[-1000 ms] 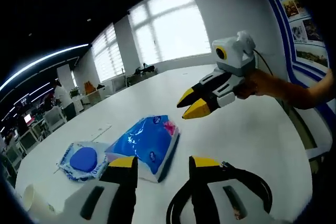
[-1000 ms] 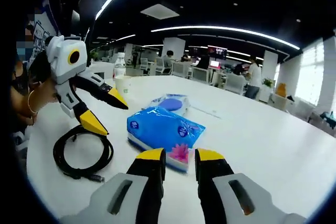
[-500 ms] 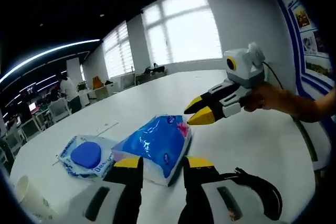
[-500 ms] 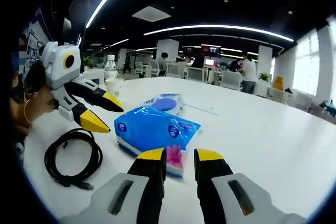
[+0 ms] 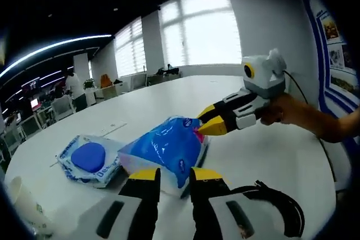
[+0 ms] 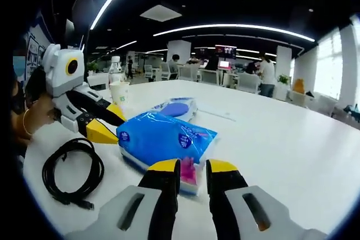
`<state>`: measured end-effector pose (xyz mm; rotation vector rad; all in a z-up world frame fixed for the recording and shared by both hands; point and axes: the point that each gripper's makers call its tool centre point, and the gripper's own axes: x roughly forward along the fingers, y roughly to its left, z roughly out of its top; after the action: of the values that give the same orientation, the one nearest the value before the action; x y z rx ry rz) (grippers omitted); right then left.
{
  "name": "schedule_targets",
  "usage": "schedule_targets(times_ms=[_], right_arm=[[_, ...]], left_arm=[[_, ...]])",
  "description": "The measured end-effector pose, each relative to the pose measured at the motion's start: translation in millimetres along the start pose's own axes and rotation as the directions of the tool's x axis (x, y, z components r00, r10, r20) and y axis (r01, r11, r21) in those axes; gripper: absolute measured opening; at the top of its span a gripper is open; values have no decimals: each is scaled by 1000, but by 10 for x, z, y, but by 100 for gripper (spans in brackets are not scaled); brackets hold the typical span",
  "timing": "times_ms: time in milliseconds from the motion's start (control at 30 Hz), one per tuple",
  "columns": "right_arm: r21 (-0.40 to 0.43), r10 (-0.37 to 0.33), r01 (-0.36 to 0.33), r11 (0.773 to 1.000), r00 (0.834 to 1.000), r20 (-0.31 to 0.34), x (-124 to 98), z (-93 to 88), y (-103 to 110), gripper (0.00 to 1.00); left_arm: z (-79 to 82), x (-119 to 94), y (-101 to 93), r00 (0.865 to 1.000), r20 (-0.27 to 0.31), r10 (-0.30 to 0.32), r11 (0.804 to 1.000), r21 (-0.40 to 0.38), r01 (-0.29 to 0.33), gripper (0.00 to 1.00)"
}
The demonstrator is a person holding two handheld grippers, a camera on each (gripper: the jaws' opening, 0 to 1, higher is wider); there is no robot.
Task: Arrange the tabletop items into an orderly group along one side of the table until the central work area is clear of visible clutter.
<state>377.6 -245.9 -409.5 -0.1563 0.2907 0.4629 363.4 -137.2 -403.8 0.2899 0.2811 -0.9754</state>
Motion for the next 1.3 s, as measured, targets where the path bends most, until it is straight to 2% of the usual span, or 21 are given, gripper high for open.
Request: schedule_targets(times_ms=[200, 433, 700, 933, 1100, 1300], right_arm=[[-13, -19, 19, 1000, 999, 27, 3, 24, -65, 6], [-42, -23, 25, 999, 998, 53, 2, 22, -48, 1], [-93, -23, 28, 995, 998, 53, -35, 21, -5, 0], [-125, -37, 45, 991, 997, 66, -70, 107, -21, 0], [-173, -56, 69, 982, 996, 76, -126, 164, -26, 0], [-191, -78, 96, 977, 992, 99, -203, 251, -92, 0]], left_arm=[[-18, 26, 10, 1000, -4, -13, 1000, -5, 13, 12], [-27, 42, -9, 1000, 5, -28, 1000, -4, 28, 0], [-22, 34, -46, 1000, 5, -27, 996, 80, 27, 0], [31, 13, -54, 1000, 5, -15, 989, 150, 14, 0], [89, 15, -57, 1000, 15, -12, 987, 159, 9, 0], [178, 48, -107, 1000, 18, -11, 979, 202, 7, 0]])
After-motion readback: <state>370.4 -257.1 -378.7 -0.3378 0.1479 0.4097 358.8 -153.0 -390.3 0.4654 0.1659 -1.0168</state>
